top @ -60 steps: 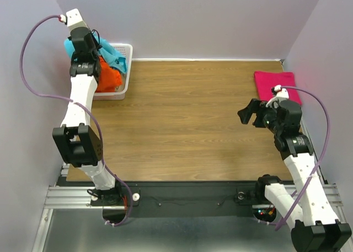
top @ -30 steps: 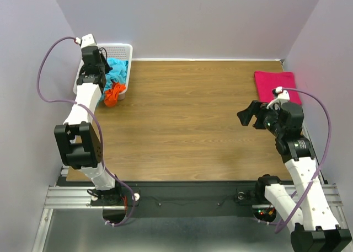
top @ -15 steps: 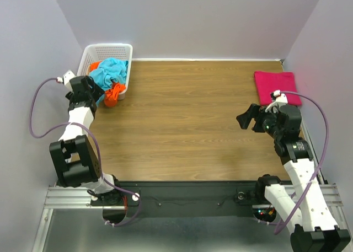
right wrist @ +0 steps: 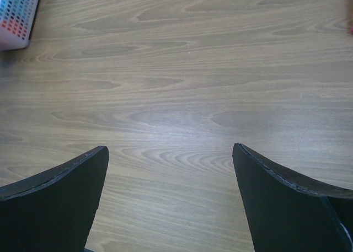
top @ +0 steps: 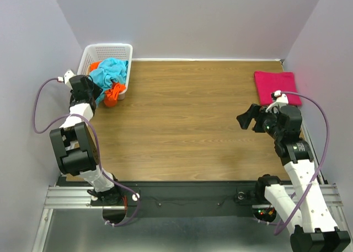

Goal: Fold and stack the t-shirts
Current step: Grab the tshirt from the pile, then move the tshirt to the center of the board, then flatten the tshirt out

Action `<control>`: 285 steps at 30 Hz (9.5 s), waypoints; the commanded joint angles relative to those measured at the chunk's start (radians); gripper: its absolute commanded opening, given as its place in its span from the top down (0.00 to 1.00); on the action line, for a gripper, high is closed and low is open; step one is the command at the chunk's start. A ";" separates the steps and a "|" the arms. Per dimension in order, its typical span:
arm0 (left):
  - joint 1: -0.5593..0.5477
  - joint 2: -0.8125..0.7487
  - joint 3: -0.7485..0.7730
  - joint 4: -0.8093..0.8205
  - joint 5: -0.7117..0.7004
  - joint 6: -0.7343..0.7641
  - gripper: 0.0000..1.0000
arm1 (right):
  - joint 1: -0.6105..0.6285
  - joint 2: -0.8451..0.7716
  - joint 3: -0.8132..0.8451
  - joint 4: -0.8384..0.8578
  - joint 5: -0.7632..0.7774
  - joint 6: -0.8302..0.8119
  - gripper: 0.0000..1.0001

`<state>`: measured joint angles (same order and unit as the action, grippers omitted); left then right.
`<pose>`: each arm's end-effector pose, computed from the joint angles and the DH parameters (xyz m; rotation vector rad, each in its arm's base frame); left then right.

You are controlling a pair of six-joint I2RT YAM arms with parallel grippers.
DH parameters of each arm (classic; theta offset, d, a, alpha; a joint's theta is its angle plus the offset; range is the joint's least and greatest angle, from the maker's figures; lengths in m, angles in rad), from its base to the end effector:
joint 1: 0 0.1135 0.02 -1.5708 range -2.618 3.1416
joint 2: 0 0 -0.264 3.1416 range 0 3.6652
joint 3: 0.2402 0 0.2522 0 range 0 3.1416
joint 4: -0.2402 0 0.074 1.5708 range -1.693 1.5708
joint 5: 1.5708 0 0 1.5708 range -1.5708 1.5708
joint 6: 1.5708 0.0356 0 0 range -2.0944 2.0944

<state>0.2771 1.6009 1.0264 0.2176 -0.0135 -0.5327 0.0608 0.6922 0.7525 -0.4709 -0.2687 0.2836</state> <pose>0.3547 0.1014 0.2563 -0.7689 1.7712 -0.1580 0.1561 0.0190 0.3134 0.0461 1.9980 0.4886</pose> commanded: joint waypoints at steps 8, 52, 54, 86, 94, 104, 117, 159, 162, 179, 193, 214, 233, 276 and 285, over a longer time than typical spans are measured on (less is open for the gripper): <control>0.008 -0.102 0.064 0.011 0.000 0.002 1.00 | 0.008 -0.011 0.005 0.023 0.028 -0.001 0.00; -0.854 -0.148 0.721 0.407 0.780 -0.138 0.99 | 0.008 -0.112 0.082 0.020 0.187 -0.027 0.00; -0.888 -0.166 0.666 0.407 0.794 -0.132 0.92 | 0.008 -0.109 0.087 0.020 0.192 -0.038 0.00; -0.254 0.195 0.471 -0.443 -0.273 0.198 0.41 | 0.010 -0.034 0.067 0.017 0.148 -0.017 0.00; -0.213 0.430 0.757 -0.462 -0.232 0.203 0.75 | 0.010 0.021 0.082 0.017 0.132 0.014 0.00; -0.211 0.432 1.014 -0.223 -0.171 0.313 0.93 | 0.008 0.181 0.058 0.006 0.005 0.088 0.00; -0.354 0.060 0.586 -0.146 0.122 0.231 0.20 | 0.008 0.392 0.050 -0.057 0.028 0.140 0.01; -1.337 -0.065 -0.169 -0.484 -0.057 -0.085 1.00 | 0.008 0.560 -0.057 -0.063 0.299 0.221 0.10; -1.310 -0.108 -0.169 -0.534 -0.114 -0.053 1.00 | 0.008 0.576 -0.094 -0.023 0.315 0.235 0.12; -0.863 -0.283 0.016 -0.624 -0.239 0.279 1.00 | 0.008 0.540 0.170 0.032 0.581 0.235 0.99; -0.639 -0.259 0.457 -0.661 -0.335 0.424 1.00 | 0.007 0.463 0.505 0.037 0.694 0.120 0.99; -0.639 -0.602 0.486 -0.745 -0.226 0.464 1.00 | 0.008 0.259 0.738 -0.175 0.503 -0.018 0.93; -0.628 0.166 0.420 -0.537 -0.181 0.453 1.00 | 0.017 0.715 0.560 -0.196 0.395 0.012 0.33; -0.627 0.183 0.370 -0.491 -0.189 0.442 1.00 | 0.372 0.538 -0.222 0.078 0.174 0.482 0.46; -0.627 0.180 0.368 -0.489 -0.192 0.441 1.00 | 0.396 0.578 -0.243 0.135 0.190 0.483 0.61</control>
<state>-0.3576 1.8484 1.3937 -0.2947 -0.1921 -0.0868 0.4400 1.2358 0.5404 -0.3637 -0.1158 0.7628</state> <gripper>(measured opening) 0.026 0.461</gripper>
